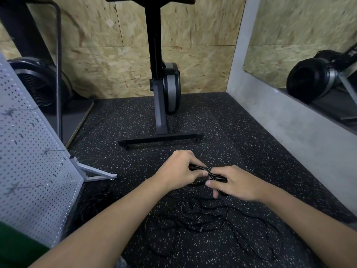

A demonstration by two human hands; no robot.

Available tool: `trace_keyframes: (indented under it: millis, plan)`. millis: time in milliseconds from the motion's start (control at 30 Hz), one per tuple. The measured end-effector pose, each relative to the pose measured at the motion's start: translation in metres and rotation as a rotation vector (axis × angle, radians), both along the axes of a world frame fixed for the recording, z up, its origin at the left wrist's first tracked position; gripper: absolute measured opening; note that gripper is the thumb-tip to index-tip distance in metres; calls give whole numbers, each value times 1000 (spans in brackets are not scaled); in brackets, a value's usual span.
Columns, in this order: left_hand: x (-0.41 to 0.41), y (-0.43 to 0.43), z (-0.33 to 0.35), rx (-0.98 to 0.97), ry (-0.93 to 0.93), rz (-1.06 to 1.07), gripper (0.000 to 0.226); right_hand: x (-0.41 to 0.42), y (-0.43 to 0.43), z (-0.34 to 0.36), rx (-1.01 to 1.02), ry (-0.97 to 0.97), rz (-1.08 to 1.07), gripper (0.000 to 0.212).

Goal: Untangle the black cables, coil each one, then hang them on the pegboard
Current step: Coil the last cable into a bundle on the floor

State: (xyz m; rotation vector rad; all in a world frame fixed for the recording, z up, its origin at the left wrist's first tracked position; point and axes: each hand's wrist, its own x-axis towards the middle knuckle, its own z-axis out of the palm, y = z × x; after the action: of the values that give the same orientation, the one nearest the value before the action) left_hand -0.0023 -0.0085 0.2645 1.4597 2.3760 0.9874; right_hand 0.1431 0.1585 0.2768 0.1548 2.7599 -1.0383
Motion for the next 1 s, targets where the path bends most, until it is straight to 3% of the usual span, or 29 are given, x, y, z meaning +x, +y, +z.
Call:
trace_keyframes:
  millis: [233,333,467,700,867,1000]
  plan:
    - [-1,2,1,-50,6,-30,27,1,4,-1,53,-26,-41,23]
    - [-6,0,1,-134,-28,-37,36,2,4,0,-43,-25,-70,17]
    - [-22,-13,-5,-213,-135,28,44,3,15,3,26,71,-128,20]
    - [-16,-14,-5,45,-477,177,21,1,17,-3,34,186,-252,27]
    - [4,10,0,346,-811,418,22,-4,3,-14,-17,279,-313,23]
    - [10,18,5,465,-974,502,25,-8,-2,-20,-61,298,-311,15]
